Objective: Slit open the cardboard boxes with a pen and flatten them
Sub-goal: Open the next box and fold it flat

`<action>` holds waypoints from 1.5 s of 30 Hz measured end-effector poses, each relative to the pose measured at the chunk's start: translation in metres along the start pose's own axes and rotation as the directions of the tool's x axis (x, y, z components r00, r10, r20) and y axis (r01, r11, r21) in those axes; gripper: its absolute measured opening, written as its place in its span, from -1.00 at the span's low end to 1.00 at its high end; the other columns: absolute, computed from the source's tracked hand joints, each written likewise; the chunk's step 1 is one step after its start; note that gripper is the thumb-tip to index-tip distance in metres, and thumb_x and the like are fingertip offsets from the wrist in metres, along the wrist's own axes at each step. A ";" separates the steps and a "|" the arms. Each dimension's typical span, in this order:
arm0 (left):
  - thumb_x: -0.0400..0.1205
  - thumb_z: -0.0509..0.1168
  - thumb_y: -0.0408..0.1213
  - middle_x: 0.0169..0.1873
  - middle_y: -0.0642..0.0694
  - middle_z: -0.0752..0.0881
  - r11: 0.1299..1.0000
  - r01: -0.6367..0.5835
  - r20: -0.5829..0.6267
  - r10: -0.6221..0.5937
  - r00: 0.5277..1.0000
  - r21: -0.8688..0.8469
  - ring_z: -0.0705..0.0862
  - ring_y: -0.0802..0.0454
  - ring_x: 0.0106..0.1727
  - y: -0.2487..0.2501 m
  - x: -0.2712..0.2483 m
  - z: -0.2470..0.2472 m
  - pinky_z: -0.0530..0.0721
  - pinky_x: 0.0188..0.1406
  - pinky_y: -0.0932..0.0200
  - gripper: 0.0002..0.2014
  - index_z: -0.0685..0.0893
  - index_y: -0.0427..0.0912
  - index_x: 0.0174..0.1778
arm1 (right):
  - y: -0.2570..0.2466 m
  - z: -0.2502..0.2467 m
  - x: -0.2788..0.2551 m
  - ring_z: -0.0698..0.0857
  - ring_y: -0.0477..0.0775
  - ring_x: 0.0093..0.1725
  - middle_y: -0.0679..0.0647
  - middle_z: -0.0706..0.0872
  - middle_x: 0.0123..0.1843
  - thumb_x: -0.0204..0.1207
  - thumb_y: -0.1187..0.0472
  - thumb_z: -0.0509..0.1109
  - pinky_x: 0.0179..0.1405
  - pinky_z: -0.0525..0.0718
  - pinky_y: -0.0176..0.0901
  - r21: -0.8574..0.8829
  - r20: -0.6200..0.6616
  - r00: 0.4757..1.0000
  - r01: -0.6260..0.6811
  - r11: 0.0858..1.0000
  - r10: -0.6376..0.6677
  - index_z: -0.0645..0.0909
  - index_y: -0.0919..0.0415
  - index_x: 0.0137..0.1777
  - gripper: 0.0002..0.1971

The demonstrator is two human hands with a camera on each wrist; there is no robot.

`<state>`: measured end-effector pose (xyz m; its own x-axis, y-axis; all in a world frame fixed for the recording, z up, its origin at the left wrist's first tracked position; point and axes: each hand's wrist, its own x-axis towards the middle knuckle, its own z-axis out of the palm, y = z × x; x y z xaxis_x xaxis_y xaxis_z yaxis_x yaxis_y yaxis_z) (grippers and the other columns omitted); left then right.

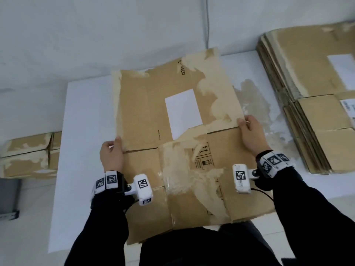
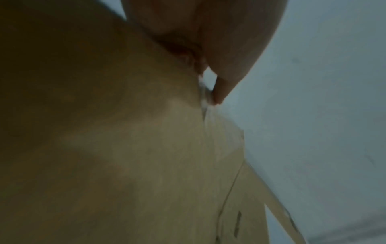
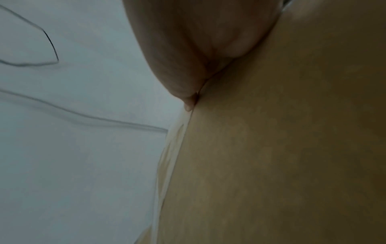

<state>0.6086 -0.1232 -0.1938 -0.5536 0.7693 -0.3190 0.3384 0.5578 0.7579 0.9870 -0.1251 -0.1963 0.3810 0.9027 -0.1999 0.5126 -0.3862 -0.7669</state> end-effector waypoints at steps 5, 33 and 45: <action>0.75 0.10 -0.14 -0.36 -0.14 0.47 0.964 -0.261 0.054 0.264 0.963 -0.052 0.40 -0.01 -0.29 0.073 -0.055 0.051 0.35 -0.16 0.08 -0.62 0.45 -0.31 -0.32 | 0.023 -0.096 0.036 0.66 0.13 -0.02 0.21 0.70 0.03 0.69 0.08 0.19 0.02 0.59 -0.21 0.183 -0.040 0.998 0.056 0.982 -0.050 0.55 0.30 0.12 -0.73; 0.63 0.22 -0.45 0.62 -0.36 0.10 0.883 -0.466 0.300 0.460 0.835 -0.057 0.12 -0.22 0.63 0.230 -0.269 0.455 0.06 0.56 0.16 -0.27 -0.03 -0.33 0.66 | 0.202 -0.354 0.160 -0.45 0.26 0.61 0.15 -0.45 0.65 0.40 -0.49 0.16 0.41 -0.32 0.58 -0.509 0.196 0.926 -0.184 0.841 0.321 -0.27 -0.13 0.66 -0.01; 0.40 0.26 0.44 0.57 -0.09 -0.54 0.582 -0.674 0.684 0.256 0.683 0.455 -0.35 -0.18 0.66 0.216 -0.275 0.449 0.00 0.60 -0.29 0.14 -0.39 0.13 0.63 | 0.203 -0.345 0.172 -0.55 0.32 0.55 0.19 -0.58 0.59 0.30 -0.59 0.11 0.37 -0.31 0.64 -0.648 0.216 0.898 -0.162 0.745 0.383 -0.46 -0.15 0.60 0.09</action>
<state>1.1755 -0.0748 -0.1977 0.2287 0.8814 -0.4133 0.9163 -0.0516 0.3971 1.4216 -0.1137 -0.1759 0.3720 0.7036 -0.6054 0.8184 -0.5564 -0.1436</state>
